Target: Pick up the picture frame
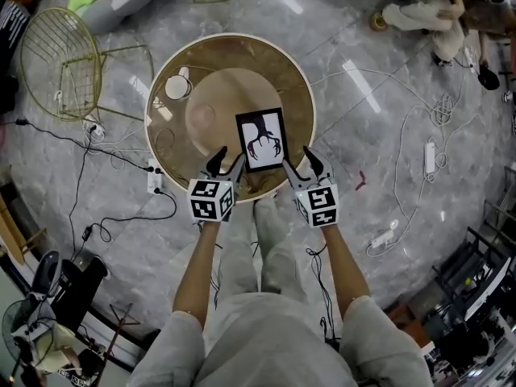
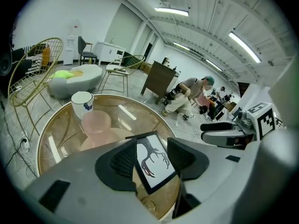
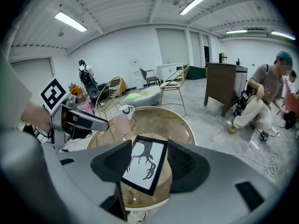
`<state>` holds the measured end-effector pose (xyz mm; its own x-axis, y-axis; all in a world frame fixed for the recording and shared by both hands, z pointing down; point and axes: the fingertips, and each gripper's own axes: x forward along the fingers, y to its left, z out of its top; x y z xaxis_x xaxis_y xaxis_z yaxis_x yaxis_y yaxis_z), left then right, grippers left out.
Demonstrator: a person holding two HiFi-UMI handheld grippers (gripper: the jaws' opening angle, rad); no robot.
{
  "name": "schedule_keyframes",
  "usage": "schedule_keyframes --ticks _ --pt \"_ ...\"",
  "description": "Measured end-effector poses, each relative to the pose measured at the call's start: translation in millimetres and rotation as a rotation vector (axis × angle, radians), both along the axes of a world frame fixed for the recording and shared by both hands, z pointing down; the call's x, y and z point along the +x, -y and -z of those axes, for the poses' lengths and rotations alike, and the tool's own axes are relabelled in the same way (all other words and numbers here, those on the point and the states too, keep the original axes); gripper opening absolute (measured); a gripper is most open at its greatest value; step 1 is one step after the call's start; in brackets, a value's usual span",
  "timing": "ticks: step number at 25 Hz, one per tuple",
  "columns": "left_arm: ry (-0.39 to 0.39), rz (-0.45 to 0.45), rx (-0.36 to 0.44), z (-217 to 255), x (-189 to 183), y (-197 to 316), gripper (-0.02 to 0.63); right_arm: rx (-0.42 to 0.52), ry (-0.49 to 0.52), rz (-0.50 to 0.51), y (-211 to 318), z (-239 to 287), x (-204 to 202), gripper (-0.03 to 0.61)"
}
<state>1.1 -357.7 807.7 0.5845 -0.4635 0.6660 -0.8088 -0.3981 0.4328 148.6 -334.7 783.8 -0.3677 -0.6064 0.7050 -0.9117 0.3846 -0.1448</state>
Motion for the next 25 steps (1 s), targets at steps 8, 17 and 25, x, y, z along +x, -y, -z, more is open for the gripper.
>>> schedule_keyframes --ticks 8,17,25 --pt "0.003 0.021 -0.054 -43.4 -3.8 -4.1 0.201 -0.05 -0.015 0.023 0.2 -43.5 -2.8 0.224" --pt "0.018 0.0 -0.117 -92.9 9.9 -5.6 0.201 -0.104 -0.017 0.035 7.8 -88.2 -5.5 0.214" --pt "0.044 0.006 -0.168 -128.6 14.8 -2.7 0.201 -0.167 -0.026 0.052 10.4 -127.2 -6.4 0.208"
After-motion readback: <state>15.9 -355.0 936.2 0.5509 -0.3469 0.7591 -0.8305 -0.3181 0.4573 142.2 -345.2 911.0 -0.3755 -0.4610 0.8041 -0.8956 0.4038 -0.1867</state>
